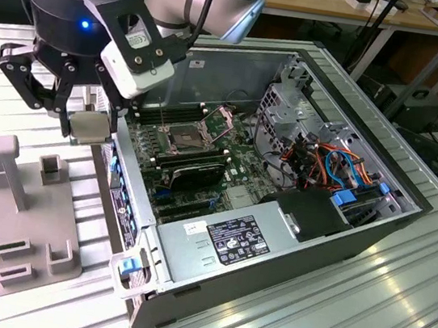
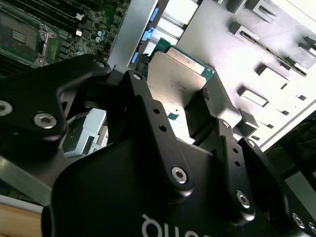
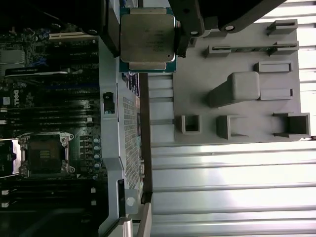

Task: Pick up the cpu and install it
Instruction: 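Pick up the cpu and move it towards the insertion slot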

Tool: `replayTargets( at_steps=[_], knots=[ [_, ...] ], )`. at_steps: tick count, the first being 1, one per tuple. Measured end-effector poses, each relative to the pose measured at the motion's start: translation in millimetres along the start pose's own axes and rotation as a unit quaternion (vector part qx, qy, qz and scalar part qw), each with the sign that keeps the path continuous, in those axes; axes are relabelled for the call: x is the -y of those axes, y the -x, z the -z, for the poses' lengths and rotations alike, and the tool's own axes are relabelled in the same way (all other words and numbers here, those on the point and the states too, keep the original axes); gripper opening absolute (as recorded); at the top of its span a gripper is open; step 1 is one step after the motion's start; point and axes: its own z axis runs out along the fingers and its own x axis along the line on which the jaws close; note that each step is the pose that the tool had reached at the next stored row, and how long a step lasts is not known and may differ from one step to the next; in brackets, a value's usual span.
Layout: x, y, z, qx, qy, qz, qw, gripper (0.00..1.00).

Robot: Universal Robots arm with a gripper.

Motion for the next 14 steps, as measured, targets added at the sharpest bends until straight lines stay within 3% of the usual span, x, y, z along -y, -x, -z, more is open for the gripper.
replayTargets(
  at_steps=[11,14],
  knots=[
    [-0.6,12.0,-0.3,0.0,0.0,0.0,1.0,0.55],
    [-0.9,18.6,-0.5,0.0,0.0,0.0,1.0,0.55]
  ],
)
